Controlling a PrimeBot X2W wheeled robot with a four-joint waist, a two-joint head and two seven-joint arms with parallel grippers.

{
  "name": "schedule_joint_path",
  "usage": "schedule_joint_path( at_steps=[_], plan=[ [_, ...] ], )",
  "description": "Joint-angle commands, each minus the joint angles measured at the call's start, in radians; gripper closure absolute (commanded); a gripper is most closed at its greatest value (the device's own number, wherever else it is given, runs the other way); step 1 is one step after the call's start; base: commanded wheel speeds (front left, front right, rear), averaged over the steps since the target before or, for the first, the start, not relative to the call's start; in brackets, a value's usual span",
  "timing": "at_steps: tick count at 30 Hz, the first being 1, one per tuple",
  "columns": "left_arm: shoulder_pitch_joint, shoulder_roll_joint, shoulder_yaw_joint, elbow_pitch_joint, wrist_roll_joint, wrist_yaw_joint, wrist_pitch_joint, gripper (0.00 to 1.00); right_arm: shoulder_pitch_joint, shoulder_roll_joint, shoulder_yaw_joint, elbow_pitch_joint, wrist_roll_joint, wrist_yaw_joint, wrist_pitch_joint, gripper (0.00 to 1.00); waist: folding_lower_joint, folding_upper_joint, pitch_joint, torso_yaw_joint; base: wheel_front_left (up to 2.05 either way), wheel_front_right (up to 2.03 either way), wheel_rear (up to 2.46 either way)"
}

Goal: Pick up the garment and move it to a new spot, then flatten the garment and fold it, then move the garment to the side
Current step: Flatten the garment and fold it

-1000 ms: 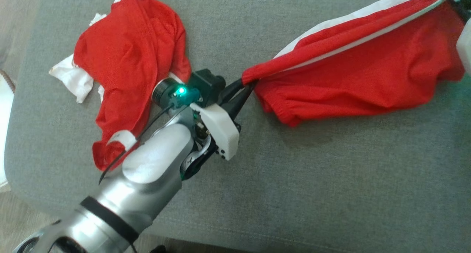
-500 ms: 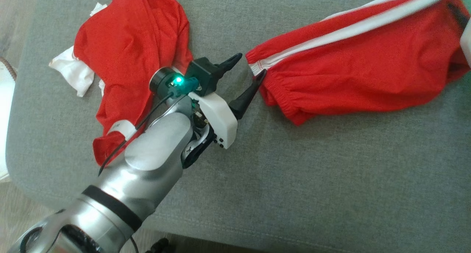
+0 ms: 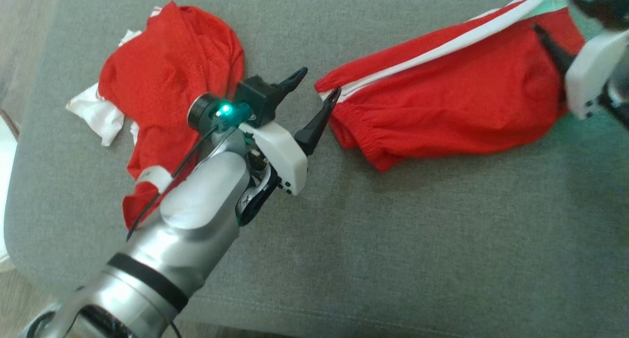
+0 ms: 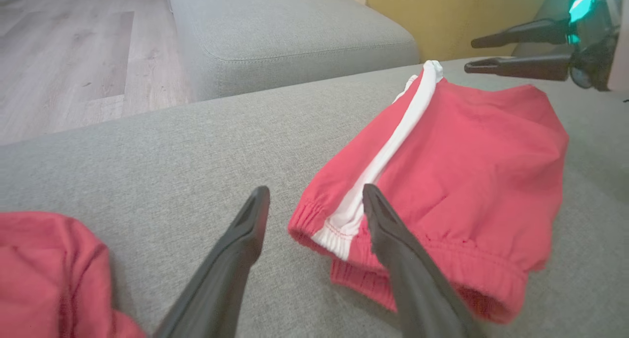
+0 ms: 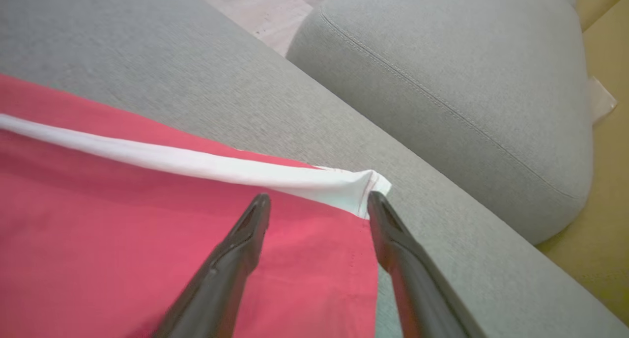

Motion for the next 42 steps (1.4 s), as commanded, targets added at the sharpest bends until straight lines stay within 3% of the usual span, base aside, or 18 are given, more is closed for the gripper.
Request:
schedule_joint_path(
  at_steps=[1,5,10,16,18,23,31,42],
  plan=[
    [0.0,0.021,0.045,-0.027,-0.002,0.011,-0.011,0.0,0.04,0.006,-0.018,0.001,0.016,-0.001,-0.029,0.0,0.0001,0.0,-0.028,-0.009,0.0,0.0,0.0],
    [0.047,0.033,0.108,-0.089,0.015,0.048,-0.012,0.0,0.087,0.066,-0.076,0.039,0.054,-0.001,-0.107,0.0,0.0001,0.0,-0.081,-0.023,0.0,0.0,0.0],
    [0.167,0.047,0.263,-0.216,0.024,0.096,-0.012,0.0,0.168,0.154,-0.2,0.079,0.127,-0.001,-0.243,0.0,0.0001,0.0,-0.159,-0.057,0.0,0.0,0.0],
    [0.335,0.055,0.464,-0.346,0.055,0.112,-0.012,0.0,0.301,0.242,-0.352,0.057,0.211,-0.001,-0.32,0.0,0.0001,0.0,-0.24,-0.107,0.0,0.0,0.0],
    [0.36,0.054,0.49,-0.36,0.062,0.11,-0.012,0.0,0.325,0.249,-0.374,0.048,0.211,-0.001,-0.323,0.0,0.0001,0.0,-0.25,-0.114,0.0,0.0,0.0],
    [0.477,0.038,0.592,-0.422,0.121,0.09,-0.012,0.0,0.459,0.3,-0.541,-0.033,0.193,-0.001,-0.329,0.0,0.0001,0.0,-0.296,-0.146,0.0,0.0,0.0],
    [0.689,-0.031,0.752,-0.505,0.207,0.03,-0.013,0.0,0.716,0.438,-0.778,-0.177,0.049,-0.001,-0.329,0.0,0.0001,0.0,-0.346,-0.191,0.0,0.0,0.0],
    [0.725,-0.057,0.807,-0.496,0.277,-0.031,-0.013,0.0,0.776,0.514,-0.911,-0.244,-0.017,-0.001,-0.258,0.0,0.0001,0.0,-0.312,-0.18,0.0,0.0,0.0]
  ],
)
